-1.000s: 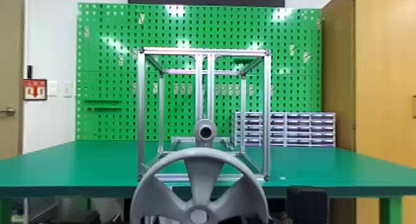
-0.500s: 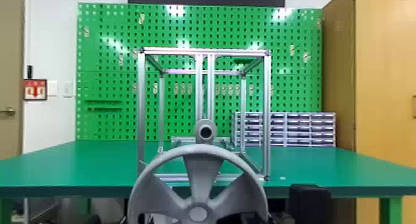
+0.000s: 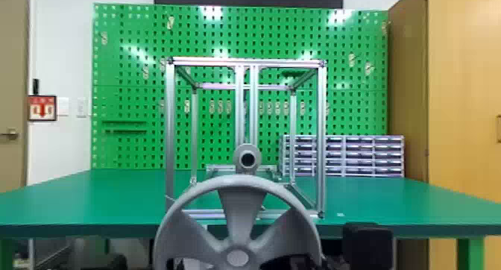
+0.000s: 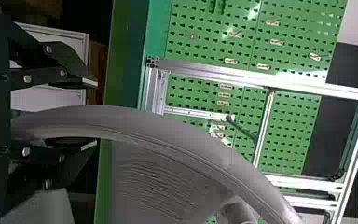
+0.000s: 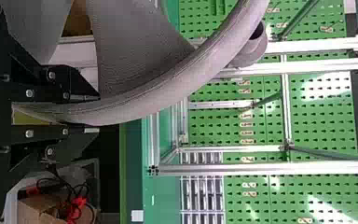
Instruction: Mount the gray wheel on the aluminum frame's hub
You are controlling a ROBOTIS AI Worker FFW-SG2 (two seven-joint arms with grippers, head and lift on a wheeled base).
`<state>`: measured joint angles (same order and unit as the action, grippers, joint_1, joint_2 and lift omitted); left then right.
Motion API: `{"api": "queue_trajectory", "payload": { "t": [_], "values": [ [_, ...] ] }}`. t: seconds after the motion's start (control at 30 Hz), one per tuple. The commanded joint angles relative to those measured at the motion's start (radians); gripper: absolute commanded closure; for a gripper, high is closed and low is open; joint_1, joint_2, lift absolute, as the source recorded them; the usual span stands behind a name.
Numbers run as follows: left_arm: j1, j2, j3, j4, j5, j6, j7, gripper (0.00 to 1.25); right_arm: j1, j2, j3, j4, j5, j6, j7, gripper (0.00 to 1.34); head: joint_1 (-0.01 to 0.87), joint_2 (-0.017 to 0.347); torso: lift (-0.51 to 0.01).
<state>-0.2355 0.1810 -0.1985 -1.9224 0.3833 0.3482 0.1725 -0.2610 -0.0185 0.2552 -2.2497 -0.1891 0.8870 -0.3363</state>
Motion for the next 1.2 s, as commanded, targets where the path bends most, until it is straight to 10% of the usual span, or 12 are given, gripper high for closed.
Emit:
{"api": "queue_trajectory", "payload": {
  "t": [0.0,1.17],
  "values": [
    [-0.016,-0.014,0.011,-0.020,0.000,0.044,0.007,0.81,-0.011,-0.003,0.016,0.012,0.022,-0.005,0.000,1.19,-0.005,0.006,-0.499],
    [-0.281,-0.058,0.022,-0.026,-0.004,0.371,0.042,0.85,-0.228,0.019,-0.051,0.088,-0.122,0.170,-0.059,1.19,-0.005,0.006,-0.499]
  ]
}}
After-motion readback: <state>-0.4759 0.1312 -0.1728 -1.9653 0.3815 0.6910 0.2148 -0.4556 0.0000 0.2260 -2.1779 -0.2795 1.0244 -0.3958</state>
